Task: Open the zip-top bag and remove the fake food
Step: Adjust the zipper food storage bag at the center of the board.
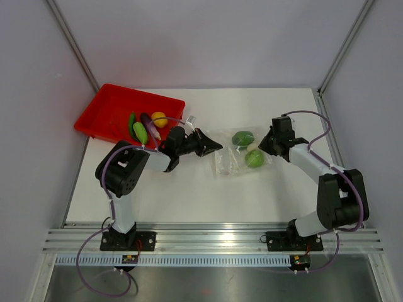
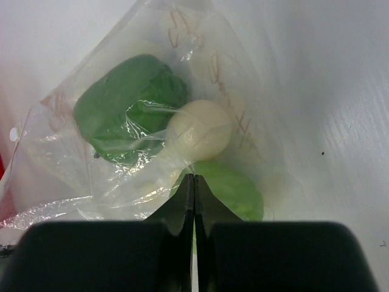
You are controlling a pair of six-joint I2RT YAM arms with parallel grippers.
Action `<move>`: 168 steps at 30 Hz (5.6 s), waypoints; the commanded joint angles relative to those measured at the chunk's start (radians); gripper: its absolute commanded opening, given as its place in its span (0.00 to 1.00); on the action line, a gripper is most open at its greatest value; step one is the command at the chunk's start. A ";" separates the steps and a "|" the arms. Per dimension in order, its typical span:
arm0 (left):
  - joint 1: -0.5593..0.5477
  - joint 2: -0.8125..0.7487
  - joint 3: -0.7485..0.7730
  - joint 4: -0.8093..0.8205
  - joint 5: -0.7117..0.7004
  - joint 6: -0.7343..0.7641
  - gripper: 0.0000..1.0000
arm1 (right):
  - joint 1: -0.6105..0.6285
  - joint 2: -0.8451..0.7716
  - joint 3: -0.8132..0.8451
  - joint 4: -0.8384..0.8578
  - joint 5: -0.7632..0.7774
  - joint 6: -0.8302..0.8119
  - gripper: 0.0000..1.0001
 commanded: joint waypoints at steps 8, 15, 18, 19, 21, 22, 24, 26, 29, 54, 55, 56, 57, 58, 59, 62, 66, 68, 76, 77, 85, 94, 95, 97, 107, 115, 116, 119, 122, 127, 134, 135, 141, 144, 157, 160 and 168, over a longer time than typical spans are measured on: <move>0.025 -0.020 -0.004 0.103 0.033 -0.020 0.00 | 0.002 -0.141 -0.012 -0.011 0.126 0.026 0.00; 0.032 -0.020 -0.014 0.121 0.036 -0.034 0.00 | 0.002 -0.151 -0.016 -0.011 0.137 0.037 0.00; 0.033 -0.017 -0.017 0.121 0.034 -0.041 0.13 | 0.001 -0.135 -0.012 -0.011 0.132 0.037 0.00; 0.035 -0.013 -0.020 0.126 0.036 -0.044 0.18 | 0.002 -0.132 -0.012 -0.008 0.132 0.037 0.00; 0.036 -0.012 -0.026 0.124 0.033 -0.050 0.32 | 0.002 -0.131 -0.013 -0.009 0.132 0.038 0.00; 0.038 -0.012 -0.034 0.127 0.030 -0.052 0.35 | 0.002 -0.128 -0.013 -0.008 0.131 0.040 0.00; 0.044 -0.015 -0.041 0.126 0.022 -0.057 0.41 | 0.002 -0.128 -0.013 -0.009 0.137 0.041 0.00; 0.050 -0.020 -0.053 0.098 0.010 -0.050 0.42 | 0.001 -0.123 -0.010 -0.016 0.143 0.049 0.00; 0.050 -0.024 -0.064 0.026 -0.009 -0.044 0.42 | 0.002 -0.125 -0.016 -0.014 0.155 0.064 0.00; 0.018 0.048 -0.052 -0.037 -0.038 -0.011 0.00 | -0.007 -0.151 -0.035 -0.017 0.207 0.110 0.00; 0.010 0.054 -0.047 -0.038 -0.038 -0.009 0.00 | -0.007 -0.151 -0.036 -0.016 0.204 0.110 0.00; 0.005 0.060 -0.038 -0.037 -0.038 -0.012 0.00 | -0.007 -0.148 -0.036 -0.014 0.198 0.110 0.00; 0.001 0.072 -0.029 -0.040 -0.033 -0.011 0.00 | -0.007 -0.148 -0.036 -0.011 0.198 0.109 0.00; -0.011 0.082 -0.014 -0.060 -0.030 -0.006 0.00 | -0.007 -0.145 -0.036 -0.013 0.197 0.110 0.00; -0.016 0.092 0.012 -0.101 -0.023 0.018 0.00 | -0.007 -0.146 -0.036 -0.011 0.192 0.109 0.00; -0.033 0.137 0.084 -0.167 0.011 0.026 0.03 | -0.007 -0.142 -0.036 -0.006 0.178 0.109 0.00; -0.045 0.174 0.118 -0.147 0.039 0.008 0.07 | -0.007 -0.128 -0.038 0.004 0.160 0.109 0.00; -0.048 0.198 0.132 -0.147 0.048 0.003 0.10 | -0.007 -0.120 -0.039 0.007 0.139 0.110 0.00; -0.084 0.252 0.207 -0.187 0.085 0.014 0.32 | -0.007 -0.045 -0.022 0.003 0.100 0.126 0.00; -0.085 0.253 0.216 -0.198 0.083 0.017 0.34 | -0.005 -0.039 -0.019 -0.003 0.109 0.127 0.00; -0.100 0.263 0.236 -0.184 0.089 0.023 0.38 | -0.007 -0.042 0.018 -0.092 0.226 0.147 0.00; -0.108 0.257 0.238 -0.183 0.086 0.028 0.39 | -0.007 -0.060 0.041 -0.137 0.246 0.133 0.09; -0.110 0.257 0.236 -0.183 0.086 0.029 0.39 | -0.007 -0.066 0.044 -0.144 0.246 0.130 0.12; -0.108 0.253 0.236 -0.184 0.086 0.028 0.39 | -0.007 -0.077 0.057 -0.178 0.249 0.124 0.23; -0.119 0.214 0.229 -0.206 0.079 0.034 0.39 | -0.005 -0.206 0.056 -0.295 0.293 0.110 0.59; -0.122 0.212 0.229 -0.196 0.083 0.029 0.40 | -0.007 -0.099 0.033 -0.280 0.307 0.132 0.56; -0.123 0.211 0.227 -0.196 0.085 0.028 0.40 | -0.007 -0.088 0.027 -0.270 0.295 0.136 0.55; -0.131 0.207 0.226 -0.193 0.083 0.028 0.40 | -0.007 -0.033 0.004 -0.237 0.237 0.179 0.52; -0.140 0.207 0.229 -0.192 0.082 0.025 0.41 | -0.007 0.009 -0.033 -0.140 0.070 0.216 0.50; -0.149 0.207 0.236 -0.192 0.085 0.023 0.42 | -0.007 0.069 -0.047 -0.043 -0.029 0.236 0.44; -0.151 0.195 0.216 -0.114 0.093 -0.001 0.52 | -0.007 0.069 -0.065 0.001 -0.095 0.239 0.30; -0.151 0.194 0.210 -0.089 0.100 -0.012 0.53 | -0.005 0.069 -0.062 -0.002 -0.095 0.236 0.29; -0.159 0.191 0.204 -0.052 0.102 -0.020 0.59 | -0.007 0.040 -0.074 0.001 -0.109 0.233 0.20; -0.168 0.204 0.221 -0.057 0.108 -0.023 0.61 | -0.007 0.033 -0.078 0.010 -0.121 0.230 0.14; -0.215 0.221 0.270 -0.132 0.103 0.009 0.66 | -0.007 0.056 -0.074 0.055 -0.179 0.231 0.00; -0.223 0.220 0.276 -0.167 0.097 0.022 0.69 | -0.007 0.064 -0.071 0.058 -0.178 0.233 0.00; -0.238 0.221 0.315 -0.274 0.073 0.074 0.81 | -0.007 0.056 -0.076 0.060 -0.181 0.236 0.00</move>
